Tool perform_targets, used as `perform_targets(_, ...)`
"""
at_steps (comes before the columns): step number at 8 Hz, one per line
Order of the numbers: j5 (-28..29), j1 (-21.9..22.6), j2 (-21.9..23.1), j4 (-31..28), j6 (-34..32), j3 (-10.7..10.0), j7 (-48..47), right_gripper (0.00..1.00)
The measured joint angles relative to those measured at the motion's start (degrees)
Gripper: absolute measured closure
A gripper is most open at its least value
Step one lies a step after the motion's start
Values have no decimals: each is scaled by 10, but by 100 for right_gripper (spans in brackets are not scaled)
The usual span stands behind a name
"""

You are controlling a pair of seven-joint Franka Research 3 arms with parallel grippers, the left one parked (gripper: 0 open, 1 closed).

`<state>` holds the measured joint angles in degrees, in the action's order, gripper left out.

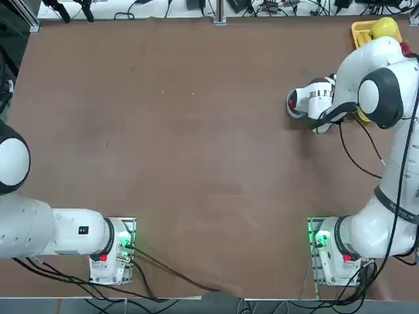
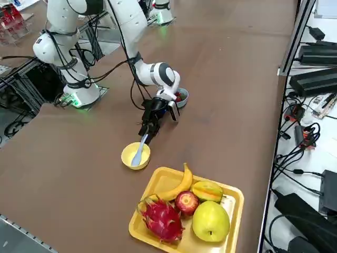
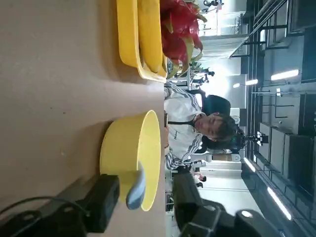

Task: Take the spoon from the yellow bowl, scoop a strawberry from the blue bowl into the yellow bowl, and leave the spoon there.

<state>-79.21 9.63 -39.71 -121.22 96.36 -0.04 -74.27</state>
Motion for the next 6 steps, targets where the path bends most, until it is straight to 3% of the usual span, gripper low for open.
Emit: perform_targets(6,0,0,0,3,0,0,0,47)
